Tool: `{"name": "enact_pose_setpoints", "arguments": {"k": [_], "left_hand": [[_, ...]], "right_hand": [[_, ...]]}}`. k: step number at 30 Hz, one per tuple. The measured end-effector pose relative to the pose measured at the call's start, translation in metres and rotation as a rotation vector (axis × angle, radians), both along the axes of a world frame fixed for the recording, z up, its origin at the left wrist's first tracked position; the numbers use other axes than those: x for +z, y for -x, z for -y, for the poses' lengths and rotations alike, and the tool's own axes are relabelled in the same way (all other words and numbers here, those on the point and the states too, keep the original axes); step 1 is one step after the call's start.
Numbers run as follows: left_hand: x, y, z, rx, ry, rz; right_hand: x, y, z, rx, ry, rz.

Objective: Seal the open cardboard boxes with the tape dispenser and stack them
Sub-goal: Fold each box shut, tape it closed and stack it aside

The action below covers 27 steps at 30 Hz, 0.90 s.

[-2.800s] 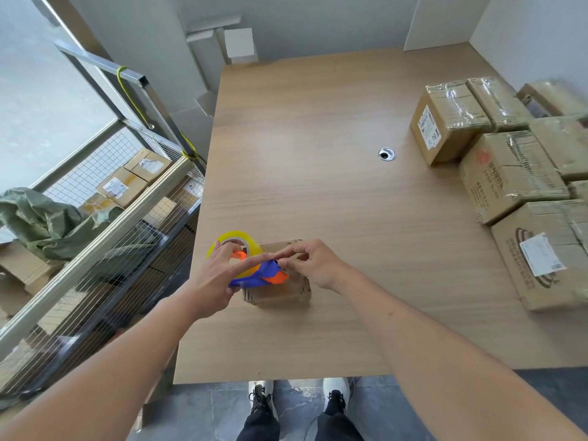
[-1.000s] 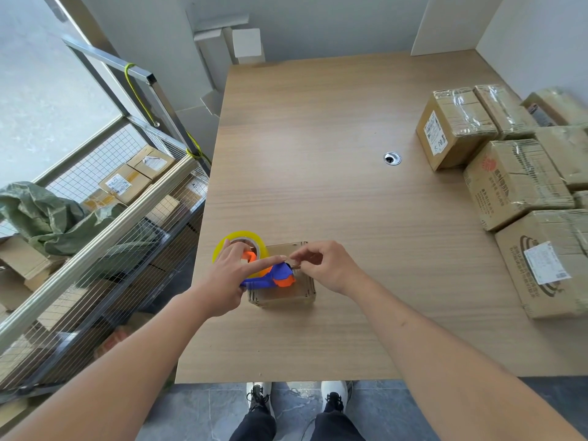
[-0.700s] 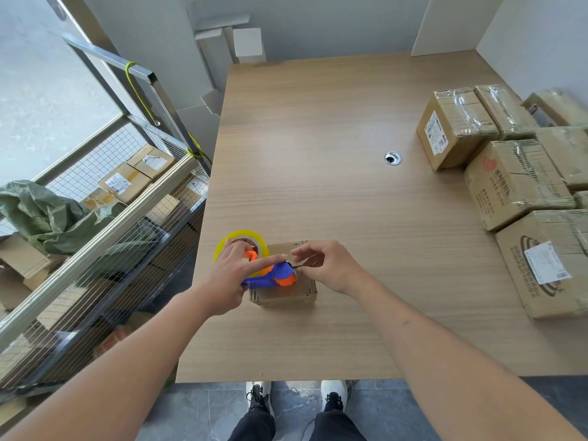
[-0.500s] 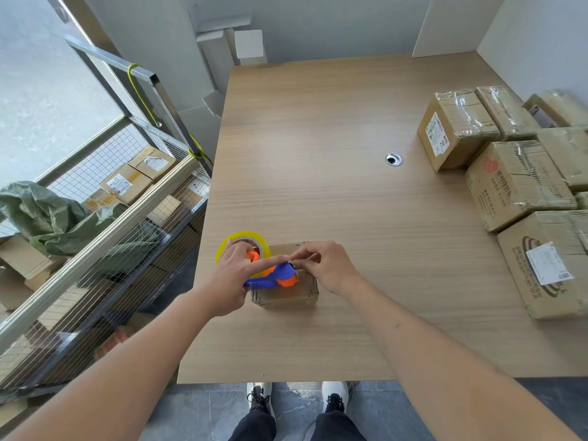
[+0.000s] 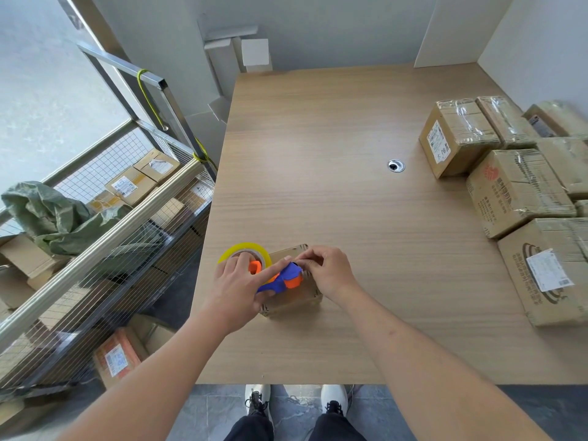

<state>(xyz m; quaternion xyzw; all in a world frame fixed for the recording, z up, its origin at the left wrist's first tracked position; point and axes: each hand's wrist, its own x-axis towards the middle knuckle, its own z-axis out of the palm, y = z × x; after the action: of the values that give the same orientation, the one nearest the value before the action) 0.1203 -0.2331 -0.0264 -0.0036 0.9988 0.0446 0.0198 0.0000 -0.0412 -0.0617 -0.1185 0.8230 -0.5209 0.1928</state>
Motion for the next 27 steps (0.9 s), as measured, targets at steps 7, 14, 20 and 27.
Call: {"name": "enact_pose_setpoints", "arguments": {"k": [7, 14, 20, 27], "left_hand": [[-0.004, -0.001, 0.004, 0.017, -0.036, 0.02], [-0.003, 0.001, 0.002, 0.029, -0.057, 0.04], [-0.003, 0.003, 0.003, 0.02, -0.067, 0.054], [-0.003, 0.006, 0.005, 0.024, -0.083, 0.072]], "right_hand": [[0.003, 0.007, -0.032, -0.143, 0.018, -0.041], [0.008, 0.022, -0.069, -0.208, 0.017, 0.243], [0.001, 0.03, -0.052, -0.207, -0.017, 0.286], [-0.011, 0.032, -0.047, -0.269, 0.095, 0.257]]}}
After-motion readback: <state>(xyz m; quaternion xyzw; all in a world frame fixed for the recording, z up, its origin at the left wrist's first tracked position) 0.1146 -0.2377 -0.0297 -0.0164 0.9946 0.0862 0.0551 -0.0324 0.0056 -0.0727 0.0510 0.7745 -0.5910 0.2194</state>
